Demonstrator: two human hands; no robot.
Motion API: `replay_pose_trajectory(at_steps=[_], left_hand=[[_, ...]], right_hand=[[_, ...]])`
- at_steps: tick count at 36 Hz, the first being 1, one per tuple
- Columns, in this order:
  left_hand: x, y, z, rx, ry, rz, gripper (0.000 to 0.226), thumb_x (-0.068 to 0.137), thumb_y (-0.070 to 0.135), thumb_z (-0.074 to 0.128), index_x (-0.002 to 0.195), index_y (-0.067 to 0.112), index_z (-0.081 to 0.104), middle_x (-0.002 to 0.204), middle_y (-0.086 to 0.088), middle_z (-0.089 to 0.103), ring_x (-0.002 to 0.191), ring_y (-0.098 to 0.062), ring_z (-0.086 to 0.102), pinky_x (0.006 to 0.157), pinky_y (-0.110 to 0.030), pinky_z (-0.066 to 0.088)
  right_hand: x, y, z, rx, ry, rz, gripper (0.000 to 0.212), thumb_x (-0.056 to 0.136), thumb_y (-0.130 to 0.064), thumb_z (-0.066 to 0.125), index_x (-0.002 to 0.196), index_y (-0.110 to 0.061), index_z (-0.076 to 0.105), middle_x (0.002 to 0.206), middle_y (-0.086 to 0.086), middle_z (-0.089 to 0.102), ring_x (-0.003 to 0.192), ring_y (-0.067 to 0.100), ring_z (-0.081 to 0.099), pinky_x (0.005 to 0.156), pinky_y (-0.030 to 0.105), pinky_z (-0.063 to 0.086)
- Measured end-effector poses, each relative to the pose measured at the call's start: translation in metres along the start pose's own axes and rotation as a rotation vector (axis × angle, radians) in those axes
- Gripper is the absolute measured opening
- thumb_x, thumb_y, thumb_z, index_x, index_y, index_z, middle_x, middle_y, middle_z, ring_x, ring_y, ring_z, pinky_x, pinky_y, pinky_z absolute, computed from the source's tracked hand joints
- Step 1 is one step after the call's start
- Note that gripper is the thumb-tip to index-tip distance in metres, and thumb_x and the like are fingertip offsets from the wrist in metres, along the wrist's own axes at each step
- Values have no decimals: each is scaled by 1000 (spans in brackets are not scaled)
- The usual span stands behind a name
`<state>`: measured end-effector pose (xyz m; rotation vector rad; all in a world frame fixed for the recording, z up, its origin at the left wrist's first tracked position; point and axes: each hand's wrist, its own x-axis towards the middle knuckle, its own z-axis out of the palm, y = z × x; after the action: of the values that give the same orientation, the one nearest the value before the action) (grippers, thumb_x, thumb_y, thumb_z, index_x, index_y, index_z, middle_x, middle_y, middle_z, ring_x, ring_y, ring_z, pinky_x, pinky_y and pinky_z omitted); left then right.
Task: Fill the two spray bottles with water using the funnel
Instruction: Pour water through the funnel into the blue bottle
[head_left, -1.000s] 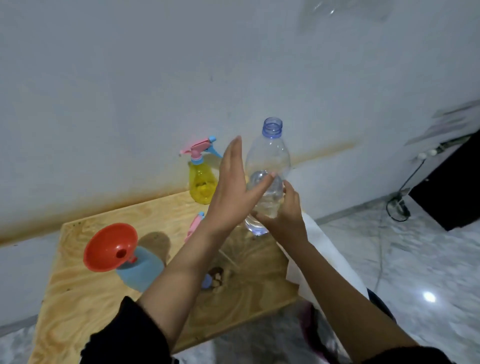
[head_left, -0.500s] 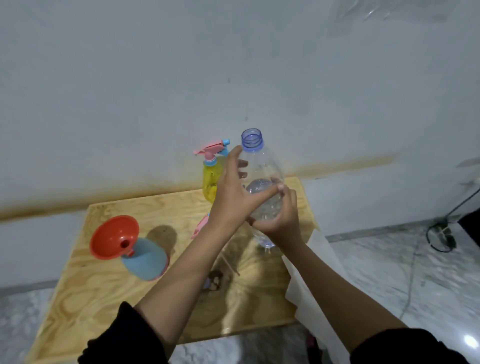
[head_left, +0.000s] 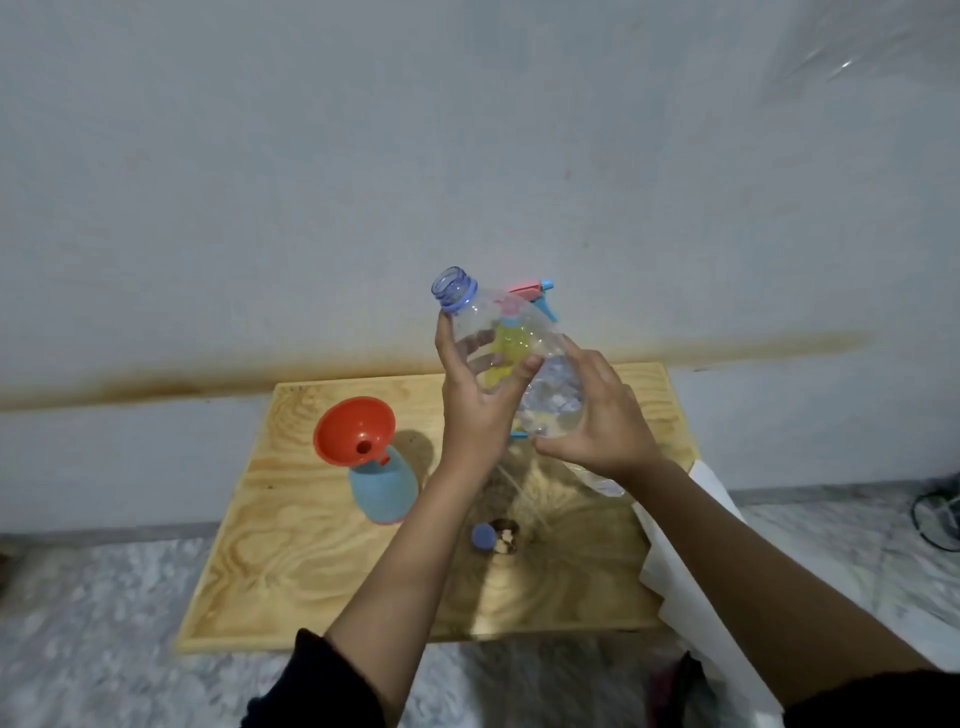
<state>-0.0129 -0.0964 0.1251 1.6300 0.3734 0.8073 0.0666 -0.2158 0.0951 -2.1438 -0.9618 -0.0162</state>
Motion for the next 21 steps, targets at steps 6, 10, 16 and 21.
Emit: replay_pose_trajectory(at_steps=[6, 10, 16, 21], left_hand=[[-25, -23, -9, -158, 145, -153, 98, 62, 72, 67, 139, 41, 15, 114, 2, 56, 104, -17, 62, 87, -33, 52], [-41, -36, -10, -211, 197, -222, 87, 73, 67, 61, 141, 37, 15, 119, -6, 57, 97, 6, 61, 73, -6, 45], [-53, -39, -6, -269, 298, -310, 64, 92, 32, 52, 145, 24, 18, 99, 31, 53, 89, 28, 48, 84, -18, 37], [-56, -35, -5, -268, 354, -373, 53, 97, 28, 46, 144, 22, 22, 119, 26, 41, 110, 13, 43, 81, -5, 36]], right_hand=[[-12, -13, 2, -224, -162, 32, 106, 53, -64, 56, 147, -37, 16, 130, -4, 41, 120, 20, 42, 93, 42, 36], [-19, -16, 4, -392, -264, 21, 104, 65, -50, 72, 148, -38, 11, 133, 0, 39, 119, 23, 39, 93, 42, 33], [-20, -22, 5, -510, -337, 35, 103, 64, -46, 72, 147, -40, 11, 132, 0, 39, 119, 23, 38, 91, 41, 32], [-17, -28, 3, -576, -365, 22, 106, 62, -45, 76, 146, -41, 11, 130, -1, 39, 117, 22, 38, 88, 41, 32]])
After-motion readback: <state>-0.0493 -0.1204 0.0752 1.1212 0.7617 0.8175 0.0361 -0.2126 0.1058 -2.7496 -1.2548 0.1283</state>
